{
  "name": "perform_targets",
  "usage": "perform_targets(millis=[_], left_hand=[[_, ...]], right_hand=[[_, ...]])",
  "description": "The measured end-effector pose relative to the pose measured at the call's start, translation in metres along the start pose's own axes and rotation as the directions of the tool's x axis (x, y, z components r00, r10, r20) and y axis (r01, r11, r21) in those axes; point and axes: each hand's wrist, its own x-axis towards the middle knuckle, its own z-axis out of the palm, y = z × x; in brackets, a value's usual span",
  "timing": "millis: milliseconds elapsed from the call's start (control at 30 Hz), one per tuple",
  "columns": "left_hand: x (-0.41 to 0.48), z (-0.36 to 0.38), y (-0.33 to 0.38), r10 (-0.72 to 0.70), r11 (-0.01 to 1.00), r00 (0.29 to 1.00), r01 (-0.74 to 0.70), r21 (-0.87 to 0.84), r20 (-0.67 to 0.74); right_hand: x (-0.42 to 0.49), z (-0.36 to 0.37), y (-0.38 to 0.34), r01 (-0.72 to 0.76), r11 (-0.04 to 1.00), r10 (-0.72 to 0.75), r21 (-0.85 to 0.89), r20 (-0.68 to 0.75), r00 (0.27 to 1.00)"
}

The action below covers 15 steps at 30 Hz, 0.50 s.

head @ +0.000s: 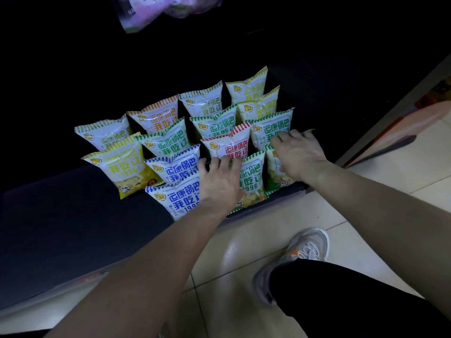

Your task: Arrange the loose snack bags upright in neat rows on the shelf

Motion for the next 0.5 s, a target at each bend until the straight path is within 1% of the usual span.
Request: perform_targets(millis=[67,233,367,500], left_hand=[[0.000,0.000,0.000,-0.006,1.000,1.000,0.006,0.001,0.001],[-0.001,-0.001,0.002,-0.020,1.000,1.000,0.019,0.013,0.015],[0.001,-0.005,0.006,-0.022,0.999,0.998,0.018,0.051,0.067],[0.003,-0.018,0.007,-0.017,0.999,0.993,0.013,0.030,0.115]], right_hand=[[0.000,0.002,-0.002,-0.004,1.000,0.004,0.008,-0.004,1.000],[0.001,0.004,0.001,0.003,0.996,-0.002,0.092,-0.008,1.000],[-0.003,0.002,0.003,-0.011,0.990,0.016,0.139,-0.037,0.999],[-0.011,-0.010,-0.001,-0.029,0.985,0.040,0.168,-0.064,0.997]])
